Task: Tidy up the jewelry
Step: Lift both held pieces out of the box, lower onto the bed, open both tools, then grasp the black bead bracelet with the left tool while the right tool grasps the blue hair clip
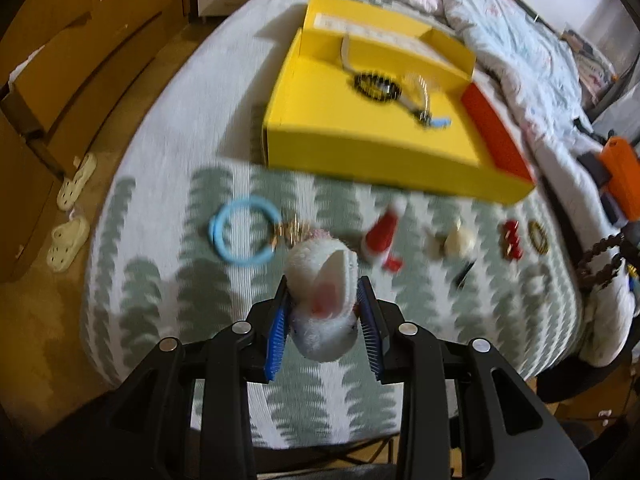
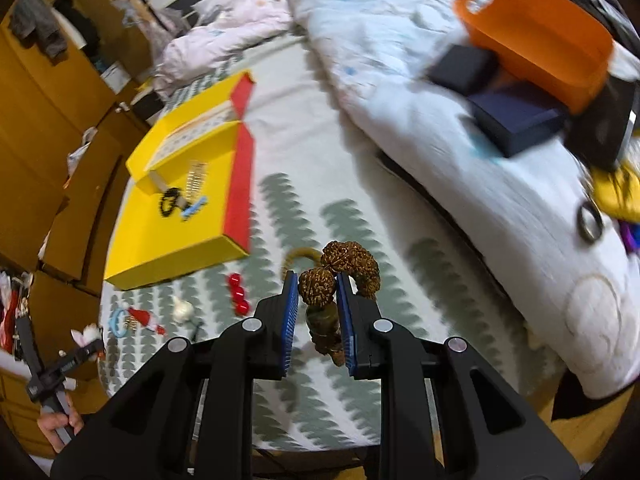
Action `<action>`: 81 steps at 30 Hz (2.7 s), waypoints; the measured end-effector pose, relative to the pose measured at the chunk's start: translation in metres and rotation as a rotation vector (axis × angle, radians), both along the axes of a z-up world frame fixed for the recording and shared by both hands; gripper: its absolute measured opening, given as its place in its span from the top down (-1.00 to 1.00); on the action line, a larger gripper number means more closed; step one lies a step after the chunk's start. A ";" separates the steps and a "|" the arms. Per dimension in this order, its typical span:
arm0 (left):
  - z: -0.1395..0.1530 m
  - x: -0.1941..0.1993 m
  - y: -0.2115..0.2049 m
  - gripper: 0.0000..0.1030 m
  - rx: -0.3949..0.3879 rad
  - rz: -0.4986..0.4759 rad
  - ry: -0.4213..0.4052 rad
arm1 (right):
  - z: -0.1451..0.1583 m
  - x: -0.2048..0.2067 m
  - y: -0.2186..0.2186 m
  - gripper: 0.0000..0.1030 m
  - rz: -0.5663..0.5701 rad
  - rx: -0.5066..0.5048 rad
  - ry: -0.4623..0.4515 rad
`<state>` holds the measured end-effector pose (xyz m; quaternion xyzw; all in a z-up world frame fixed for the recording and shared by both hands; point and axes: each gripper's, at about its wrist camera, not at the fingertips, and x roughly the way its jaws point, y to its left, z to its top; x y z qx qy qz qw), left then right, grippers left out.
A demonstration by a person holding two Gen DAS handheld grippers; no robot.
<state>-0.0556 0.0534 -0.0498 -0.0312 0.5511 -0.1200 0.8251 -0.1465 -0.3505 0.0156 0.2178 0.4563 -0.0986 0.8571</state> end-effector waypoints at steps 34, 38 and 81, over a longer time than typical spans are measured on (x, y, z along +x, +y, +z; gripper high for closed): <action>-0.051 0.002 -0.037 -0.18 0.136 -0.017 0.005 | -0.075 0.078 0.025 0.34 0.002 -0.101 0.218; -0.037 0.002 -0.029 -0.19 0.083 -0.001 -0.004 | -0.046 0.075 0.037 -0.08 0.020 -0.127 0.110; -0.052 0.260 -0.078 -0.37 0.097 0.034 0.068 | -0.119 0.306 0.188 -0.18 0.361 -0.104 0.186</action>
